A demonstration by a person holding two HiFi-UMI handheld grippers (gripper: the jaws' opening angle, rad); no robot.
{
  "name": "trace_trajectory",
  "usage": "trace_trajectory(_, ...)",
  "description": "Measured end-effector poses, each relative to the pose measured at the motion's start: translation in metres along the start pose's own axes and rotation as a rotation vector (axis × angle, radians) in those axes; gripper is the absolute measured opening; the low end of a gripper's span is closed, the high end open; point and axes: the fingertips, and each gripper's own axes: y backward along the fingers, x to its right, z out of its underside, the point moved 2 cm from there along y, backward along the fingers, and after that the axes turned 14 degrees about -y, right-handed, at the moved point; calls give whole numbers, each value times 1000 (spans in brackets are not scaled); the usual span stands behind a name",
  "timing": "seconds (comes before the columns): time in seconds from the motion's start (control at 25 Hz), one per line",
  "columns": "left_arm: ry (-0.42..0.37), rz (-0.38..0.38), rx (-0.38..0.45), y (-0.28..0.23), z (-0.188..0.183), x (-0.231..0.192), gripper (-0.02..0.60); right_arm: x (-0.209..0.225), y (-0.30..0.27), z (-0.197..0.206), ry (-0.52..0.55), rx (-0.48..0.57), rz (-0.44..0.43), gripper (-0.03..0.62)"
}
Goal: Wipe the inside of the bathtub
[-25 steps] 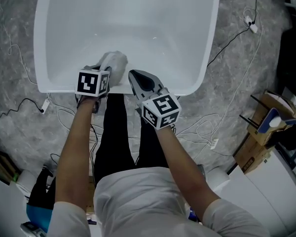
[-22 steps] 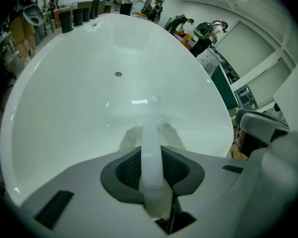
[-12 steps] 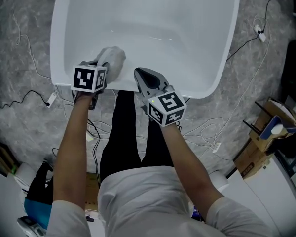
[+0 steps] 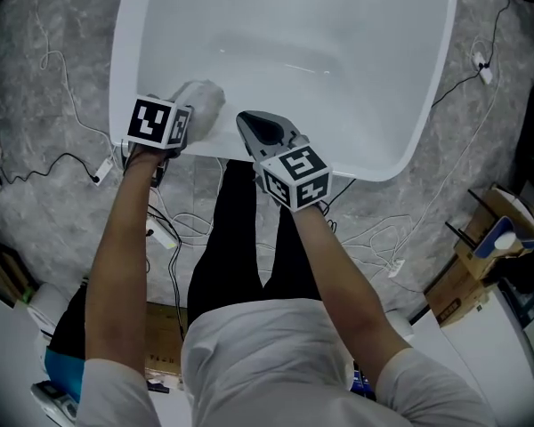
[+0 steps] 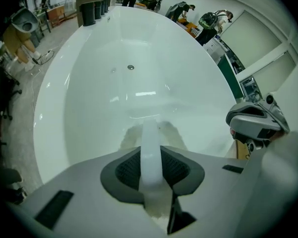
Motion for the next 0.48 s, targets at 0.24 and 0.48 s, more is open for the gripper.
trace_trajectory(0.24, -47, 23, -126, -3, 4, -16, 98, 1, -12, -1, 40, -31, -15, 20)
trace_trajectory(0.48, -100, -1, -197, -22, 0, -24, 98, 13, -16, 5, 59, -68, -12, 20)
